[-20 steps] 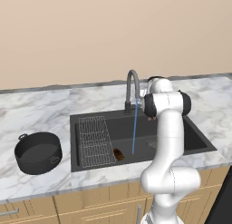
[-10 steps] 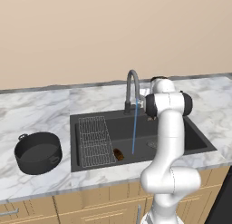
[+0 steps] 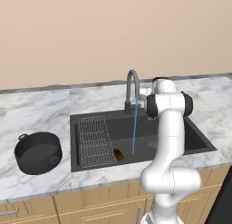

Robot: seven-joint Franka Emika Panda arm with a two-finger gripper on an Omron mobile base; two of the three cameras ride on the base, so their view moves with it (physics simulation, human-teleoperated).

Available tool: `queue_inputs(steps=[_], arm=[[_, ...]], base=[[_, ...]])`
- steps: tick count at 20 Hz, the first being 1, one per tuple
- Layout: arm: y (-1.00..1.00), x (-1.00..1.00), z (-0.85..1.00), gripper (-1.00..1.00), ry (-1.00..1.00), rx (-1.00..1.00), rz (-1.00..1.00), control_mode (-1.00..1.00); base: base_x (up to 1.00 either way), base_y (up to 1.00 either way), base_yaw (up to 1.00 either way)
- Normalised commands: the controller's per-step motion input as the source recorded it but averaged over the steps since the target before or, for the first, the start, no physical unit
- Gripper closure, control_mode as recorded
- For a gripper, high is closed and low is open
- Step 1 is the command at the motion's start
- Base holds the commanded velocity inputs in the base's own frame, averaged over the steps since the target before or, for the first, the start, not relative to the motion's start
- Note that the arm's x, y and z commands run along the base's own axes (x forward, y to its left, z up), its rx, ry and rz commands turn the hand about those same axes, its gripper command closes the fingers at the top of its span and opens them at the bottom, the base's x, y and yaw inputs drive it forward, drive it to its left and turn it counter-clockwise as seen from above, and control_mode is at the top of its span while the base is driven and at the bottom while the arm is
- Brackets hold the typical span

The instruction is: Dump the sweet potato from the pot into the sink. Then turn on the water and wash the sweet potato. Then turn off the water and put the sweet potato back in the pot.

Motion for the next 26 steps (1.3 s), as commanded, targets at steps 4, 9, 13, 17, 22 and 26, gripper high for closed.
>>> queue_inputs(steps=[4,9,13,17,22,26], arm=[[0.62,0.0,0.15,1.0,-0.01,0.04,0.07,-1.0],[0.71,0.0,0.15,1.0,-0.04,0.02,0.06,-1.0],[0.57,0.0,0.16,1.0,-0.05,0.01,0.05,-1.0],[0.16,0.0,0.15,-1.0,-0.06,0.0,0.01,-1.0],[0.0,-0.03,0.2,-1.0,-0.05,0.0,0.0,-1.0],[-0.15,-0.05,0.26,-1.0,-0.02,0.0,0.0,-1.0]], base=[[0.0,0.0,0.0],[0.0,0.0,0.0],[0.0,0.0,0.0],[0.0,0.0,0.0],[0.0,0.0,0.0],[0.0,0.0,0.0]])
